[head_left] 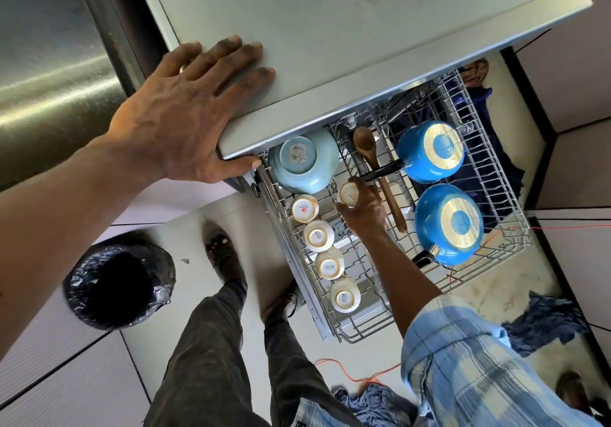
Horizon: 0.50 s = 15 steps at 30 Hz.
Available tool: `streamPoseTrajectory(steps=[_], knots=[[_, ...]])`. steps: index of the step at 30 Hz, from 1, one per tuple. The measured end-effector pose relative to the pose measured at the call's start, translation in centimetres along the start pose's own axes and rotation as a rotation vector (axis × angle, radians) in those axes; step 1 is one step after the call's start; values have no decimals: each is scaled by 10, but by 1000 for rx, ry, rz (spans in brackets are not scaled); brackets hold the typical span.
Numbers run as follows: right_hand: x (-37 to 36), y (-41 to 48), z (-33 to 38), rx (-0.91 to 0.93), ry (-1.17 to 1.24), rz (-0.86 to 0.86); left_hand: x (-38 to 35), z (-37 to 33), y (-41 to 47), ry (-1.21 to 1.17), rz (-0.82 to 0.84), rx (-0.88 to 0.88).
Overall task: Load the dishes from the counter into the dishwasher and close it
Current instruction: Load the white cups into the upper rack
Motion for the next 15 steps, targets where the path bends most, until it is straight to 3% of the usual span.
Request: streamPoseTrajectory(steps=[11, 15], knots=[[-10, -14, 15, -20, -87, 148, 0, -1, -1, -8, -1, -12], [34, -37, 7, -81, 122, -51, 4, -2, -3, -33, -17, -21]])
Point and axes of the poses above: each hand's wrist, its own y-axis towards the middle knuckle, its own x-axis out of the back of the hand, z = x × y, the point moved 10 cm from there along y, towards the middle knuckle, and after that the axes turned 1 degree about y, right-handed, at the moved point
